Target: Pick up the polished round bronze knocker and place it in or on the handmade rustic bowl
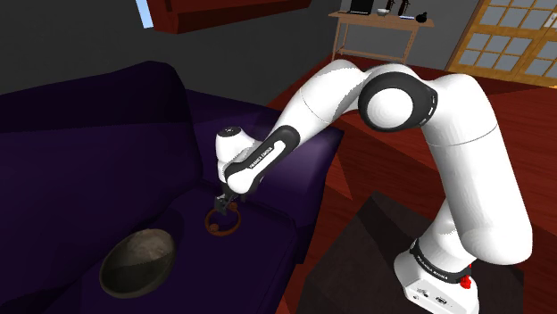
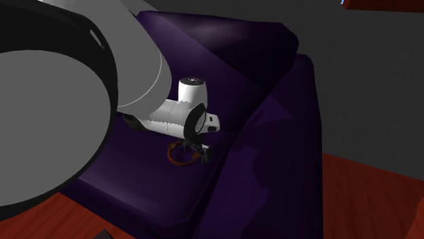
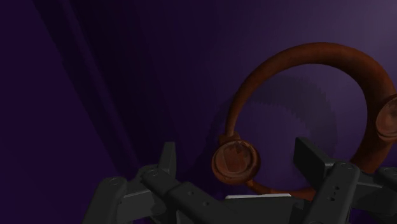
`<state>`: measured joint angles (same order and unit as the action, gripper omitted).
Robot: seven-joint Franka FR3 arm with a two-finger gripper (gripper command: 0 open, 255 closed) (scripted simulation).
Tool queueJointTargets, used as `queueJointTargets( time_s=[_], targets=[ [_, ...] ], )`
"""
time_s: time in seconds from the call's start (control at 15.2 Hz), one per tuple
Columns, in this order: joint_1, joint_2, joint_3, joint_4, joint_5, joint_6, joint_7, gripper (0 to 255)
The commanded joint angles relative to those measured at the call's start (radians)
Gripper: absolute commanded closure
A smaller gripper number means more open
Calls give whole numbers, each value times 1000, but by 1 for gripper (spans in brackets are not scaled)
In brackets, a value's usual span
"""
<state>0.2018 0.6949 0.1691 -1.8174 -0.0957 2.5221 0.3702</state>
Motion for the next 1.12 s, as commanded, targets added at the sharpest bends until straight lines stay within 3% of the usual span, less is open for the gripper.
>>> queueJointTargets(
  time_s=[0.0,0.07,0.66,1.06],
  targets=[
    [0,0,0,0,0,0,0,0],
    [0,0,0,0,0,0,0,255],
    [0,0,0,0,0,0,0,255],
    [-8,-63,10,-13,10,-50,-4,255]
  ],
)
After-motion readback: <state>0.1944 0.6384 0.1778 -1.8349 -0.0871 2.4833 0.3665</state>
